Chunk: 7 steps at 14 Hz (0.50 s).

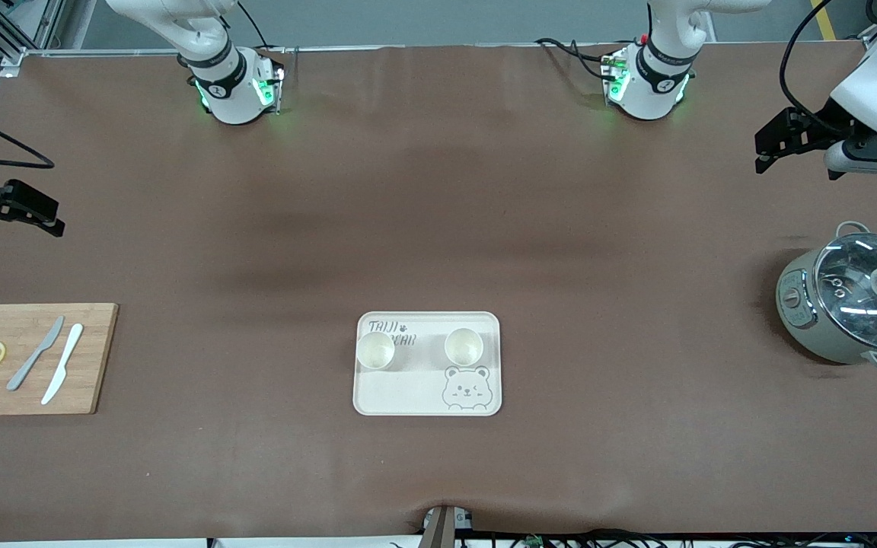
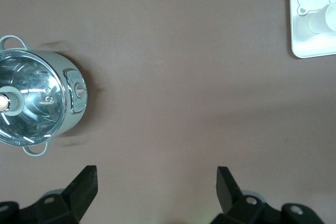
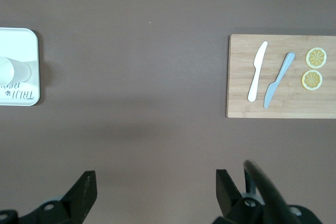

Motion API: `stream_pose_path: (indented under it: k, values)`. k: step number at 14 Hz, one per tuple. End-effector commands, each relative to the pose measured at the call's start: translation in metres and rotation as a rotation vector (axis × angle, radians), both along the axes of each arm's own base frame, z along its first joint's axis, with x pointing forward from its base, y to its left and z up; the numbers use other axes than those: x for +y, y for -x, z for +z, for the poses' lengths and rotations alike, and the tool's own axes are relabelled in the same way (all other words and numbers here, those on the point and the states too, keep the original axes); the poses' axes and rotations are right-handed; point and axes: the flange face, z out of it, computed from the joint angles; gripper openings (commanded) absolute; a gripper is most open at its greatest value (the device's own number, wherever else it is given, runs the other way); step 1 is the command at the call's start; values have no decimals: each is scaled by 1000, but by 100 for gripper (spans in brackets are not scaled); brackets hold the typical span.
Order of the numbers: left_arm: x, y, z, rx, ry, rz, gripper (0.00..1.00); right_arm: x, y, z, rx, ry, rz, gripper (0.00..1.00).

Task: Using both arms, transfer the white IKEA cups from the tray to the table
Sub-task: 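Reach the left gripper and the right gripper toward the two white cups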

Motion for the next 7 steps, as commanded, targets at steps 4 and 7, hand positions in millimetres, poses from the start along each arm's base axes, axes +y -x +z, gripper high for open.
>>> stream_pose_path:
  k: [4, 7]
  values:
    - [-37, -20, -36, 30, -13, -65, 100, -5, 3, -16, -15, -14, -93, 100]
    - [-71, -58, -73, 10, 3, -62, 100, -3, 3, -15, -21, -16, -90, 100]
